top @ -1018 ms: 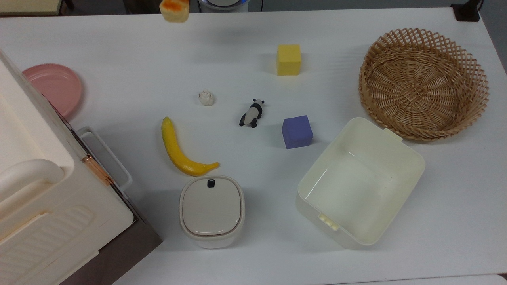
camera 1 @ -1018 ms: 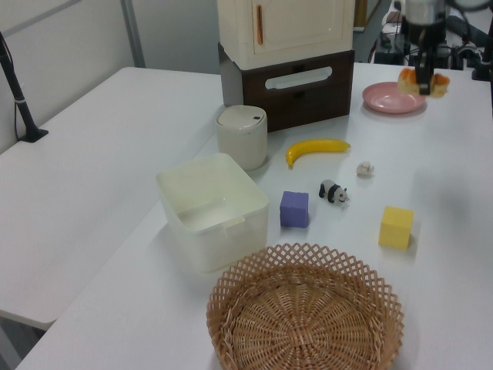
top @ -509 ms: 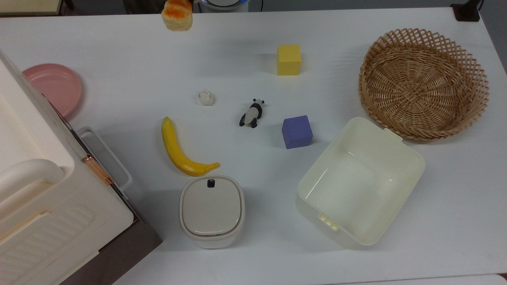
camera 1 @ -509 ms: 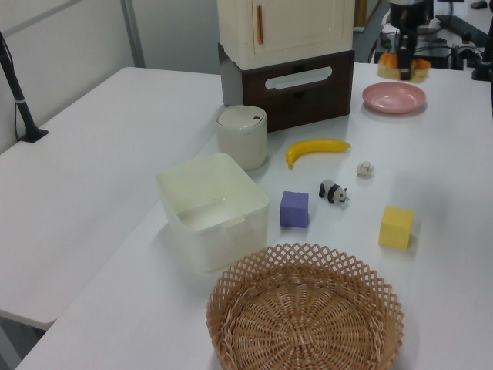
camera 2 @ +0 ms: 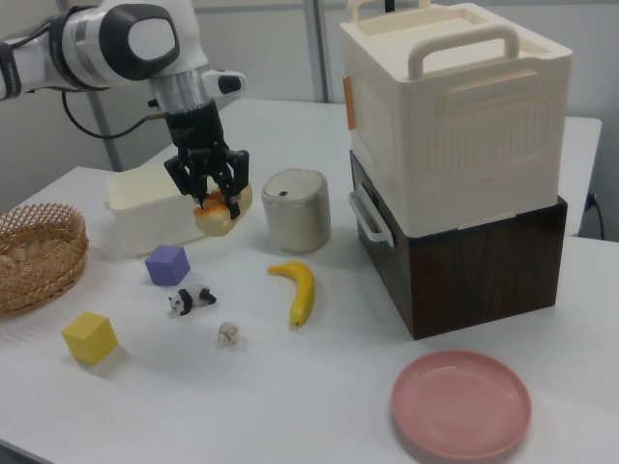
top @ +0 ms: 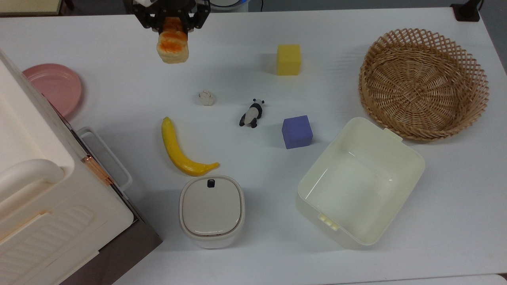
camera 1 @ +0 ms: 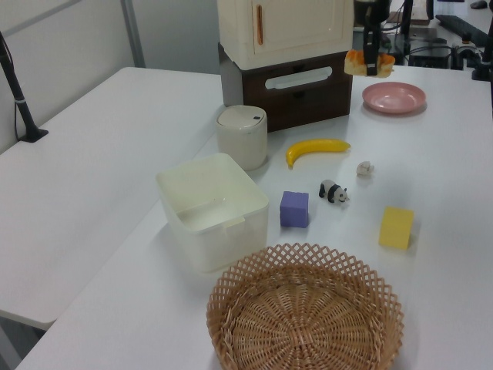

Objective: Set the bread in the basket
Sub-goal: 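Carry the held bread roll across the table toward the wicker basket, then lower the bread roll into the wicker basket and open the gripper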

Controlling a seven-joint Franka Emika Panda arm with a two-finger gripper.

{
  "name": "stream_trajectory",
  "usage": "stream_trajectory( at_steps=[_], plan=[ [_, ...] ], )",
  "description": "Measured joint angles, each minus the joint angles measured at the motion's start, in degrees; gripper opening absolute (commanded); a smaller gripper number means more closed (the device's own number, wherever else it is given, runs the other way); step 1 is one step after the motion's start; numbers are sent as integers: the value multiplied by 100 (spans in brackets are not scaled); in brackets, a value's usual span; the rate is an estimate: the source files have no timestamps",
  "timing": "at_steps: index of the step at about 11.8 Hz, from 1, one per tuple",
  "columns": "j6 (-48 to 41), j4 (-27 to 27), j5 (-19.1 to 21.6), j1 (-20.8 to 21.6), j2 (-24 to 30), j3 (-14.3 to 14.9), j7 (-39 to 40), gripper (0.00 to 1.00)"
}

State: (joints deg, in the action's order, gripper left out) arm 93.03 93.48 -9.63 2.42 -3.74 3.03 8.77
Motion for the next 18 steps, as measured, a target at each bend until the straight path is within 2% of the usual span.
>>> stream_trajectory(
  at_steps=[2,4,7,10,12,17,18],
  plan=[
    [0,-39,4,65,-63,-1,38,49],
    [0,-43,52,404,-72,88,54,51],
    [0,-59,407,1440,-82,625,54,51],
    [0,-342,661,2589,-171,1084,55,51],
    [0,-439,707,3211,-233,1185,55,52],
    [38,-557,724,4631,-580,1210,41,52],
    [61,-616,724,4864,-650,1213,38,55]
  ],
)
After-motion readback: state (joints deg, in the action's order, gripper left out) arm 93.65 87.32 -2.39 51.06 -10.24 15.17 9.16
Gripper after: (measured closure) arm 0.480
